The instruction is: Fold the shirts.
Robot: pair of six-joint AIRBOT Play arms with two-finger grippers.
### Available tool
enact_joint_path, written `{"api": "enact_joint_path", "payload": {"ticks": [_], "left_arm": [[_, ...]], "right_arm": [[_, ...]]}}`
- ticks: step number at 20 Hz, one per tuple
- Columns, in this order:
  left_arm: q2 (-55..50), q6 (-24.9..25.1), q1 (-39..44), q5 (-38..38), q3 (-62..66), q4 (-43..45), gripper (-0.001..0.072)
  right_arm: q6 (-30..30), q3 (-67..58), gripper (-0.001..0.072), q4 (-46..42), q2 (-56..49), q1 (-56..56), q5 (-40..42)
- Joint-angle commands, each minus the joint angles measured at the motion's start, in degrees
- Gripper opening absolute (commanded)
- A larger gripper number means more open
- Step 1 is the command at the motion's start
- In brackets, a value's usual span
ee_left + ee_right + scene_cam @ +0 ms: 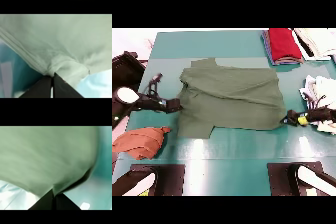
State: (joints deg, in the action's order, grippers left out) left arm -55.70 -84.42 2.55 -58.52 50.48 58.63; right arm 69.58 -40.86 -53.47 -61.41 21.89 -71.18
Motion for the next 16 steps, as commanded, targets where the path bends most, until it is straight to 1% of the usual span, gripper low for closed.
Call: {"api": "enact_joint_path", "payload": {"ticks": [1, 4, 7, 9, 12, 14, 16], "left_arm": [[7.7, -1.2, 0.0, -3.2, 11.0, 0.0, 0.0026], [13.4, -1.1, 0.0, -5.3, 30.1, 0.3, 0.0026], [14.7, -1.2, 0.0, -5.4, 49.2, 1.4, 0.0026], [14.7, -2.3, 0.0, -5.0, 58.6, 1.8, 0.0025], [14.6, -4.1, 0.0, -3.1, 66.6, 5.5, 0.0025], [14.6, -4.0, 0.0, -0.9, 67.8, 6.9, 0.0025], [12.6, -4.1, 0.0, -3.6, 67.6, 10.4, 0.0025]], "right_arm": [[-1.1, -12.9, 0.0021, 2.8, 9.0, -2.3, 0.1], [-1.0, -30.8, 0.0021, 2.1, 15.5, -2.4, 1.2], [-0.1, -47.6, 0.0021, 0.9, 18.7, -0.3, 1.7], [0.0, -55.6, 0.0021, 0.9, 19.3, 2.6, 1.2], [1.9, -65.7, 0.0021, 0.9, 18.2, 7.5, -1.1], [2.8, -70.8, 0.002, 0.9, 16.2, 8.9, -3.1], [4.2, -75.0, 0.0019, 0.9, 12.8, 8.9, -6.8]]}}
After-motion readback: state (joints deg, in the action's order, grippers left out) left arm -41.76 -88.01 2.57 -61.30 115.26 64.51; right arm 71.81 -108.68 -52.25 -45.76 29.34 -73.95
